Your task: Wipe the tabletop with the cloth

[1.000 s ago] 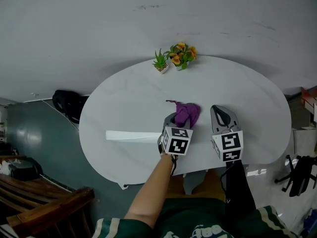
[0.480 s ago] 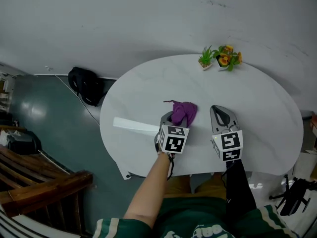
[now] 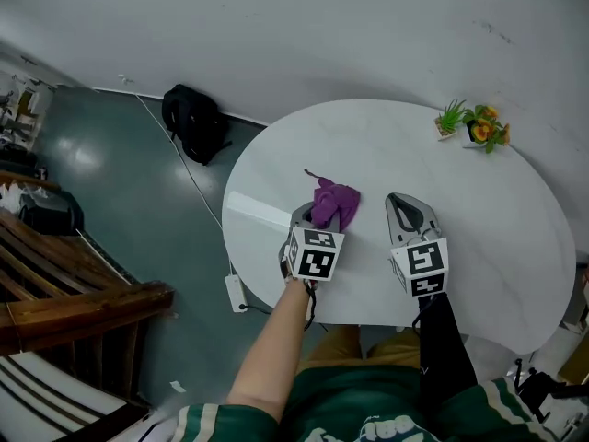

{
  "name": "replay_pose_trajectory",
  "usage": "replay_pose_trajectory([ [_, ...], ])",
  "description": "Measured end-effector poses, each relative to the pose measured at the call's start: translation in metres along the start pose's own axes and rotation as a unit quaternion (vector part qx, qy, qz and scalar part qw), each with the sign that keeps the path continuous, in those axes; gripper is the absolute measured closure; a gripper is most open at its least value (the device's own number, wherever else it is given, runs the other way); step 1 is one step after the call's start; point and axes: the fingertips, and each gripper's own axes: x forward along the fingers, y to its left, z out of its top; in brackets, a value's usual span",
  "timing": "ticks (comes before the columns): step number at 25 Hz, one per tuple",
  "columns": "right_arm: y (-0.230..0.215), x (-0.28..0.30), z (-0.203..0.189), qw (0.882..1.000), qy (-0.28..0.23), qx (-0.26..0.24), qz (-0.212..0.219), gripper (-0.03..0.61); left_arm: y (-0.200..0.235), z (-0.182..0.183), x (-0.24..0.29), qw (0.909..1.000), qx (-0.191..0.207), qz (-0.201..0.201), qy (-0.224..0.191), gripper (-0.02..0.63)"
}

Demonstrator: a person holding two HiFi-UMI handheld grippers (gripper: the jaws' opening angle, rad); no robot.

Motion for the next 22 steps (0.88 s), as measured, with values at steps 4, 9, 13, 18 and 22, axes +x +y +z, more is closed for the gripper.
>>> replay_pose_trajectory([
  [4,0.024,0.015,0.012,1.000,-0.004,-0.009,0.023,0.575,0.034,-0.012,-0.015,0.9996,-0.012,0.026,0.004,0.479],
  [9,0.053,0.034,0.023,0.998,-0.009,-0.018,0.052,0.575,0.079,-0.033,-0.033,0.9975,-0.030,0.062,0.013,0.479],
  [13,0.077,0.048,0.030,0.997,-0.014,-0.024,0.078,0.575,0.111,-0.051,-0.048,0.9945,-0.045,0.092,0.020,0.479],
  [18,0.104,0.058,0.036,0.994,-0.016,-0.031,0.104,0.575,0.148,-0.075,-0.071,0.9886,-0.067,0.131,0.029,0.479],
  [22,0.115,0.057,0.039,0.993,-0.019,-0.034,0.114,0.575,0.168,-0.092,-0.086,0.9836,-0.075,0.159,0.038,0.479],
])
